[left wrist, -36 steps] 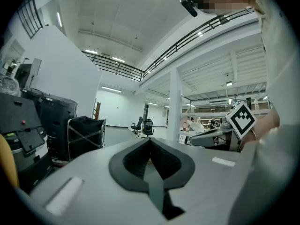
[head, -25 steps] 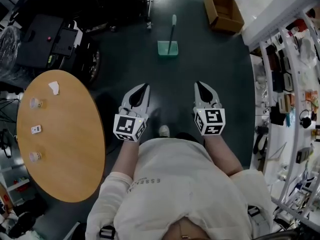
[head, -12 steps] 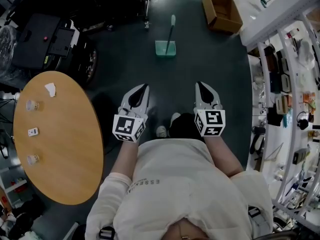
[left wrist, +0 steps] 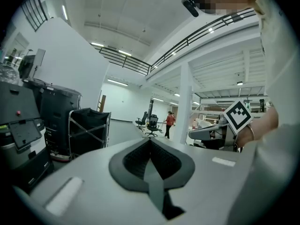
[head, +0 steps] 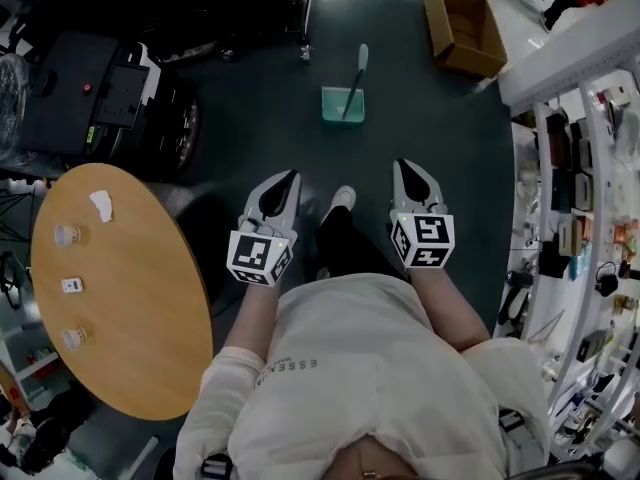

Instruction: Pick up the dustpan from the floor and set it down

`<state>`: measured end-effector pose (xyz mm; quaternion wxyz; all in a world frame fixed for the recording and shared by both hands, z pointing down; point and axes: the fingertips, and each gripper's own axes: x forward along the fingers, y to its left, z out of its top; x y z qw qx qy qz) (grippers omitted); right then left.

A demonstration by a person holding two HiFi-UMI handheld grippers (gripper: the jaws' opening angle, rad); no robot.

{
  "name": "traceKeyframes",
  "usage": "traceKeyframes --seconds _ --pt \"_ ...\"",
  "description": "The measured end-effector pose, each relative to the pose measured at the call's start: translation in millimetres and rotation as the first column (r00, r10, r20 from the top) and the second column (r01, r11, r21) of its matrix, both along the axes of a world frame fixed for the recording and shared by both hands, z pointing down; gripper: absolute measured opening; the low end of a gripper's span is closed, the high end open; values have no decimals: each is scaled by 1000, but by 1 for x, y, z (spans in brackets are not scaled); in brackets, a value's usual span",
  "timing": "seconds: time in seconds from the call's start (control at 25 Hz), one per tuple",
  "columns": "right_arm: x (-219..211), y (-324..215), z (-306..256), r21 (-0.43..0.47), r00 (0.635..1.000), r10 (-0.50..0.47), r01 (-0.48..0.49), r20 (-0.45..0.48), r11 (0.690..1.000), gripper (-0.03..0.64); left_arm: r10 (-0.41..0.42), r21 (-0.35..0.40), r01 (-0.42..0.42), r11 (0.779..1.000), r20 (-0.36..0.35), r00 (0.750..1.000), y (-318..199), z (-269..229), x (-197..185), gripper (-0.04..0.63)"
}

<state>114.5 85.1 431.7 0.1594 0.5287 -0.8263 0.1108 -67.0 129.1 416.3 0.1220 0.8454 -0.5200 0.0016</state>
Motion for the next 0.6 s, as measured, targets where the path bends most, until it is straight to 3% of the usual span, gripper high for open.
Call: traceKeyframes --seconds 0.44,0.6 --pt "-19 -189 15 -85 998 -66 66 6 994 -8 -31 -14 32 999 15 999 -197 -10 -14 17" --pt "-23 -233 45 -190 997 -67 73 34 979 -8 -17 -45 18 999 21 1000 -239 2 -6 17"
